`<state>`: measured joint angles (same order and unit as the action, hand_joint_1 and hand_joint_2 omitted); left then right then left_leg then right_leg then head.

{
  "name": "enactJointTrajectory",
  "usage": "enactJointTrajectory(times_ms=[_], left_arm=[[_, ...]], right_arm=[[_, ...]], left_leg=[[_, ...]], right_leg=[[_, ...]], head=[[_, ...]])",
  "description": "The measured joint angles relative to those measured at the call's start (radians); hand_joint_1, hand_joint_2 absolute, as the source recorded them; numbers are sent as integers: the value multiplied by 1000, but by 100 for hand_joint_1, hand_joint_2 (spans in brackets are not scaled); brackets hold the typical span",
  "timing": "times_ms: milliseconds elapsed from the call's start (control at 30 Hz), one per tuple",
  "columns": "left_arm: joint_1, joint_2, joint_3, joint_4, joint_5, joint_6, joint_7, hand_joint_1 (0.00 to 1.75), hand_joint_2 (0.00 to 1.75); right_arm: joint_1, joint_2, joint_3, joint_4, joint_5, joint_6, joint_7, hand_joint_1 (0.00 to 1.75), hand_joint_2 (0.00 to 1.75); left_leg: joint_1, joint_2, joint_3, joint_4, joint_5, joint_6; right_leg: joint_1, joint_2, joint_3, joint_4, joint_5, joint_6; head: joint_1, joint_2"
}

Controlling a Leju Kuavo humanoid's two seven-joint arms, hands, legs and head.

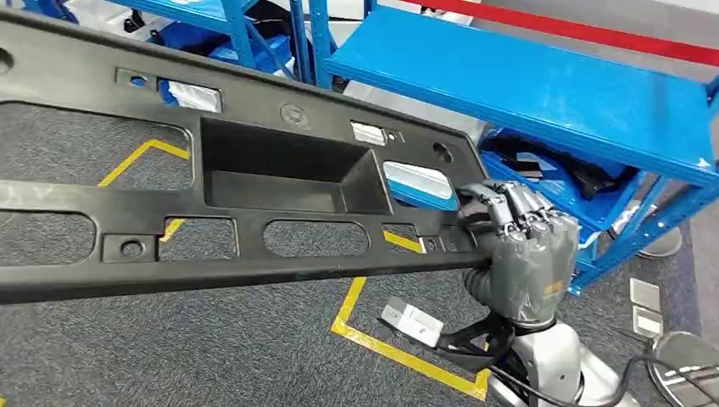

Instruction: Take the parts from the cabinet and place them on the table.

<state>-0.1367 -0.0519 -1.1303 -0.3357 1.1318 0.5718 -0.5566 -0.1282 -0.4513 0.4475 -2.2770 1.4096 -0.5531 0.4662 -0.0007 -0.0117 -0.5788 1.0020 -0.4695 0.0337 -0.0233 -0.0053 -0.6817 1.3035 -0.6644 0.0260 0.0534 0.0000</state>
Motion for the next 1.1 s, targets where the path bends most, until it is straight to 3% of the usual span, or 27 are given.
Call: enactJointTrajectory(times_ms=[33, 67, 133, 167, 200, 233, 333, 367, 433, 500, 533, 567, 600, 633, 667, 700, 800, 833, 867, 900, 967, 1000, 1033, 1067, 1100], left_arm=[[1, 0, 0, 0, 0, 0, 0, 0, 175], [1, 0, 0, 0, 0, 0, 0, 0, 175], [0, 0, 0, 0, 0, 0, 0, 0, 175], [0, 0, 0, 0, 0, 0, 0, 0, 175], [-1, 0, 0, 0, -1, 0, 0, 0, 175], [-1, 0, 0, 0, -2, 0, 0, 0, 175], [0, 0, 0, 0, -3, -2, 0, 0, 175], [0, 0, 0, 0, -4, -2, 1, 0, 175], [-2, 0, 0, 0, -10, -4, 2, 0, 175], [-1, 0, 0, 0, -10, -4, 3, 0, 175], [0, 0, 0, 0, -10, -4, 4, 0, 175], [1, 0, 0, 0, -10, -4, 5, 0, 175], [0, 0, 0, 0, -10, -4, 5, 0, 175], [0, 0, 0, 0, -9, -4, 5, 0, 175], [0, 0, 0, 0, -9, -4, 5, 0, 175], [-1, 0, 0, 0, -9, -4, 5, 0, 175], [2, 0, 0, 0, -2, -4, 4, 0, 175], [4, 1, 0, 0, -1, -4, 4, 0, 175], [5, 0, 0, 0, 0, -4, 4, 0, 175], [3, 0, 0, 0, -1, -4, 2, 0, 175], [2, 0, 0, 0, 0, -4, 1, 0, 175], [3, 0, 0, 0, 1, -4, 1, 0, 175], [4, 0, 0, 0, 2, -4, 1, 0, 175], [4, 0, 0, 0, 2, -4, 1, 0, 175], [4, 0, 0, 0, 2, -4, 1, 0, 175]], right_arm=[[0, 0, 0, 1, 0, 0, 0, 175, 175], [0, 0, 0, 2, 0, 0, 0, 175, 175], [0, 0, 1, 4, 0, 0, 0, 175, 175], [0, 0, 1, 4, 0, 0, 0, 175, 175], [0, 0, 2, 5, 0, 0, 2, 175, 175], [2, 0, 2, 5, 0, 0, 3, 175, 175], [9, 0, 2, 5, 0, 1, 9, 175, 175], [9, 0, 2, 5, 0, 2, 10, 175, 175], [17, 0, 2, 5, 0, 3, 12, 175, 175], [24, 0, 2, 5, 0, 3, 13, 175, 175], [26, 0, 2, 5, 0, 4, 13, 175, 175], [28, 0, 2, 5, 0, 5, 13, 175, 175], [28, 0, 2, 5, 0, 5, 13, 175, 175], [28, 0, 2, 5, 0, 5, 13, 175, 175], [28, 0, 2, 4, 0, 5, 13, 175, 175], [29, 0, 2, 4, 0, 5, 13, 175, 175], [29, 0, 2, 4, 0, 5, 14, 175, 175], [29, 0, 2, 4, 0, 5, 14, 175, 175], [29, 0, 2, 4, 0, 5, 14, 175, 175], [29, 0, 2, 4, 0, 5, 13, 175, 175], [29, 0, 2, 4, 0, 5, 13, 175, 175], [31, 0, 2, 4, 0, 5, 13, 175, 175], [31, 0, 2, 4, 0, 5, 13, 175, 175], [32, 0, 2, 4, 0, 5, 13, 175, 175], [33, 0, 2, 4, 0, 5, 13, 175, 175]], left_leg=[[0, -5, 0, 2, -1, 1], [1, -12, 1, 4, -3, 0], [4, -27, 2, 12, -8, -6], [6, -34, 1, 20, -13, -13], [0, -38, -7, 29, -18, -20], [0, -45, -12, 34, -17, -24], [5, -53, -13, 32, -15, -38], [5, -40, -13, 47, -28, -44], [6, -7, -63, 157, -93, -58], [9, 1, -139, 312, -155, -63], [10, 2, -154, 340, -154, -63], [10, 3, -148, 323, -135, -61], [9, 3, -119, 263, -96, -56], [7, 9, -73, 170, -48, -49], [3, 26, -24, 74, -7, -39], [-3, 50, -7, 37, -20, -33], [-12, 32, -15, 33, -15, -28], [-11, 26, -14, 25, -12, -21], [2, 23, -3, 7, -2, -13], [1, 18, -1, 1, 1, -8], [1, 9, -2, 2, 1, -2], [-1, 4, -2, 2, 1, 0], [-1, -2, -2, 4, 0, 1], [-1, -10, -2, 6, 0, 0], [0, -19, -1, 9, -2, -1]], right_leg=[[0, 0, -13, 22, 8, 1], [-1, 0, -4, -4, 38, 2], [-4, 3, 65, -159, 130, 1], [-7, 16, 102, -247, 161, 1], [-5, 37, 108, -259, 143, 0], [-3, 31, 104, -257, 147, -10], [0, 19, 105, -261, 151, -27], [-4, 10, 108, -264, 153, -31], [-4, -2, 109, -264, 151, -39], [-1, -16, 110, -263, 149, -42], [0, -22, 110, -263, 149, -42], [0, -28, 111, -263, 148, -42], [1, -33, 114, -263, 146, -41], [2, -38, 118, -263, 144, -39], [2, -43, 123, -263, 141, -37], [5, -48, 125, -264, 138, -33], [4, -60, 126, -268, 138, -21], [6, -65, 132, -274, 139, -14], [2, -51, 134, -268, 128, -8], [1, -24, 124, -244, 108, -7], [1, -2, 54, -100, 29, -5], [1, 1, 17, -26, 2, -3], [1, 1, -10, 24, -5, -1], [1, 1, -12, 21, 16, 0], [-1, 1, 8, -26, 54, 1]], head=[[1, 0], [2, 0], [3, 0], [7, 0], [7, 0], [6, 0], [3, 0], [3, 0], [-13, 0], [-14, 0], [-14, 0], [-14, 0], [-14, 0], [-14, 0], [-14, 0], [-14, 0], [-14, 0], [-14, 0], [-13, 0], [-13, 0], [-3, 0], [-1, 0], [-1, 0], [0, 0], [0, 0]])
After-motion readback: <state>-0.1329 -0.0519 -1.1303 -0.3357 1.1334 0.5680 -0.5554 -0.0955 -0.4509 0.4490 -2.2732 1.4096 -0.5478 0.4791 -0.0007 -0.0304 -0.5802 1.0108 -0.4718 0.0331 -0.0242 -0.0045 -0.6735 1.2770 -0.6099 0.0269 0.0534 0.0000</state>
